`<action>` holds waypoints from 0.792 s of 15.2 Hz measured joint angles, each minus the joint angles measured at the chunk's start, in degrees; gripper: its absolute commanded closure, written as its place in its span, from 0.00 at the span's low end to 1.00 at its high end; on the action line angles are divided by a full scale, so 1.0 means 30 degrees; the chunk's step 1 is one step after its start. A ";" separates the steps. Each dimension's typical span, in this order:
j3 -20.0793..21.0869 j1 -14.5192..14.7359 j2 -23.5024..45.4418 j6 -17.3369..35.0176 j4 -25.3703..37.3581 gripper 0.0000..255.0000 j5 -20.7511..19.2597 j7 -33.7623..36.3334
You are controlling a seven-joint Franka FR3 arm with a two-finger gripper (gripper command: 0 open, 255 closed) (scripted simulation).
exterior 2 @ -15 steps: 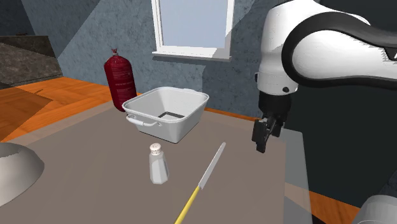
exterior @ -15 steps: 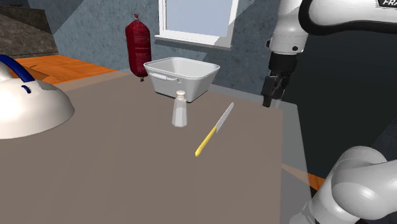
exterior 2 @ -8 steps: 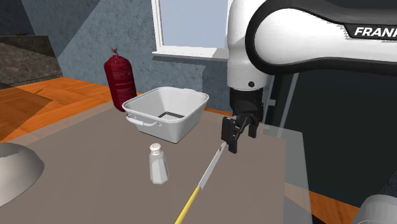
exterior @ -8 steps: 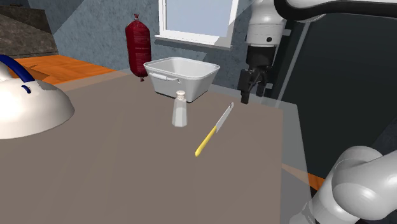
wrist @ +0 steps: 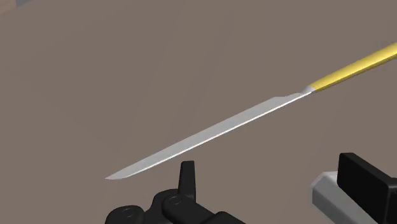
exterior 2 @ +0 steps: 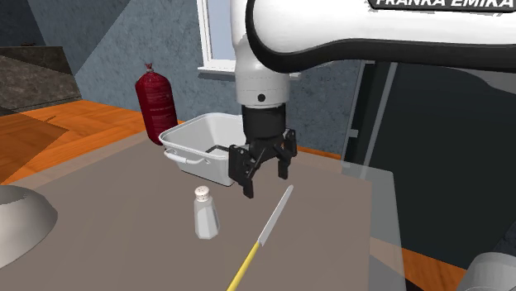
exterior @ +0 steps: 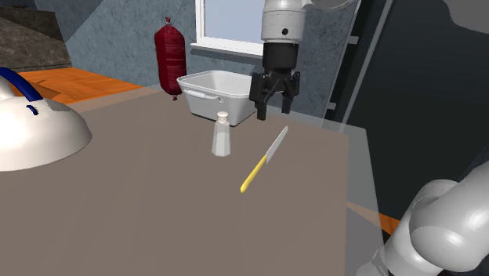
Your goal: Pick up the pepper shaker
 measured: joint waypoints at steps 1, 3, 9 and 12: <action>0.0229 0.0034 0.0652 0.0015 0.0634 0.00 0.0038 0.0378; 0.0735 0.0155 0.2052 -0.0138 0.2173 0.00 0.0053 0.1254; 0.2157 0.0962 0.6566 -0.1177 0.7676 0.00 -0.0464 0.4110; 0.2239 0.1050 0.6854 -0.0649 0.7430 0.00 -0.0476 0.4272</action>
